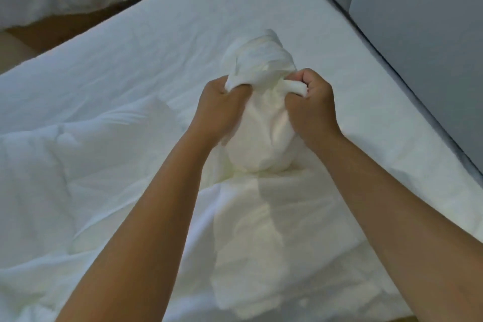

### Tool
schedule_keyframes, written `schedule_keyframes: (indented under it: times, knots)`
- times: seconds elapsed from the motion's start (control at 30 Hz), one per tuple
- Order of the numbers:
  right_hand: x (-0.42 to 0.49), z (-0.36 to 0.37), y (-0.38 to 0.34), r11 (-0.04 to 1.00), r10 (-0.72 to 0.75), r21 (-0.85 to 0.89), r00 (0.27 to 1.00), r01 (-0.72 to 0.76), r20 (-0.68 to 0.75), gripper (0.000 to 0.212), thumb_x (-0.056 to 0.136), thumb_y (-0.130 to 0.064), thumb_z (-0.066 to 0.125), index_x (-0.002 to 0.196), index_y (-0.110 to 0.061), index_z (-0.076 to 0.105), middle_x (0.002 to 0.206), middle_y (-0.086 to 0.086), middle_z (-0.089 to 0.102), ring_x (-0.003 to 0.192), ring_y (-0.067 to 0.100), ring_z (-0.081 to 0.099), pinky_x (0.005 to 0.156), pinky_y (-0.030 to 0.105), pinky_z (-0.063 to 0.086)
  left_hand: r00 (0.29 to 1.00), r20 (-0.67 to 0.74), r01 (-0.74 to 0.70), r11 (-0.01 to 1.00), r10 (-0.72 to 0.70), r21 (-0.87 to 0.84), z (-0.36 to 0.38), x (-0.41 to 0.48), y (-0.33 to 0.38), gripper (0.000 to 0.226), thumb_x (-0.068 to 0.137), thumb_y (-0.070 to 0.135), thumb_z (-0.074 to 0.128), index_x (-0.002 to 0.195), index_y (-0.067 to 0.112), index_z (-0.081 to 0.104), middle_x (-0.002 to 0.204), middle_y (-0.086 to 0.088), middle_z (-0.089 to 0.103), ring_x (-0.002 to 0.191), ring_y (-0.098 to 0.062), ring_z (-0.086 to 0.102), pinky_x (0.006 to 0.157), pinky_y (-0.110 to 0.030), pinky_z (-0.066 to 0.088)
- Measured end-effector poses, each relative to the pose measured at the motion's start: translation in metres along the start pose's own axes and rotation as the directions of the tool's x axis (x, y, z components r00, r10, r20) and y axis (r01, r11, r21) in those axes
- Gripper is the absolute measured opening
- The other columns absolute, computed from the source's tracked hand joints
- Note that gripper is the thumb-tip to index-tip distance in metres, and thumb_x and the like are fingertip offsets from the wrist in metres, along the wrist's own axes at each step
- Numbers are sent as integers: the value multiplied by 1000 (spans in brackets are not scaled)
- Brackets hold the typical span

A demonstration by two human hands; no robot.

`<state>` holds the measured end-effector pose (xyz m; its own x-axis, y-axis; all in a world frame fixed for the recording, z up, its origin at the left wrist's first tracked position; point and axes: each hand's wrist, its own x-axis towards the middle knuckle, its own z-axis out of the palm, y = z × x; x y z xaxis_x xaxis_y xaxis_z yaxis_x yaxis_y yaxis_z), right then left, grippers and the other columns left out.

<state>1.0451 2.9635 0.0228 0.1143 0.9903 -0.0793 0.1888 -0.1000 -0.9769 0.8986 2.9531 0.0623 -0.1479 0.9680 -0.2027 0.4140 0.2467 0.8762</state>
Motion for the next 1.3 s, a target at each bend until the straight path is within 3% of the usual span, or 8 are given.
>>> schedule_keyframes:
  times: [0.17,0.37,0.53,0.73,0.93,1.03,1.17,1.3]
  knots:
    - [-50,57,-71,976,-210,123,922,179,325,20,74,-17,53,92,-26,57,84,-18,59,78,-1,54,71,16,45,989,-109,87,989,-100,-123,-94,-54,-1,19,58,20,59,75,16,67,69,6,66,66,-12,60,57,-23,46]
    - [-87,97,-46,915,390,-172,690,-365,610,46,85,-65,48,75,-21,60,67,-9,60,67,8,55,61,23,35,973,-75,229,913,-217,338,-140,-147,-93,37,66,11,62,96,23,43,82,7,56,74,-15,55,56,-22,41]
    - [-110,125,-30,854,517,-404,618,-328,592,60,68,-61,69,100,-10,65,92,1,68,88,19,64,76,33,51,979,175,-18,807,-107,591,-123,-201,-122,40,77,13,56,85,41,28,72,12,54,64,-17,52,50,-18,33]
    - [-149,139,-20,735,7,-578,849,354,529,17,80,-22,52,70,-15,41,76,-4,50,96,28,44,83,39,31,935,50,346,933,-352,104,-137,-183,-104,73,52,82,56,110,37,52,102,15,60,86,-2,61,65,-19,44]
    - [-172,132,-26,783,-356,-177,662,597,659,6,73,-4,52,68,-3,54,69,9,55,70,33,56,65,47,48,947,-139,302,950,-289,81,-124,-121,-108,95,76,65,61,149,19,22,150,-2,31,136,-19,34,109,-33,30]
    - [-179,128,-19,739,-394,-114,562,665,727,21,76,4,60,63,-6,46,64,8,50,62,23,45,54,35,39,936,-167,326,941,-309,89,-125,-102,-112,98,75,50,71,148,22,14,137,0,42,122,-18,44,90,-23,36]
    - [-177,125,-17,905,-219,-132,710,404,670,13,74,-16,55,73,-10,44,75,-1,45,69,16,41,64,26,36,887,-159,460,809,-433,365,-127,-93,-121,40,83,22,59,119,9,47,102,-4,58,82,-20,54,60,-28,39]
    - [-138,141,-21,888,450,-85,820,-451,353,44,79,-35,66,111,-11,47,111,8,56,95,20,59,86,39,51,907,-152,418,882,-392,216,-120,-101,-115,14,85,12,50,73,11,44,70,0,47,58,-14,41,51,-26,31]
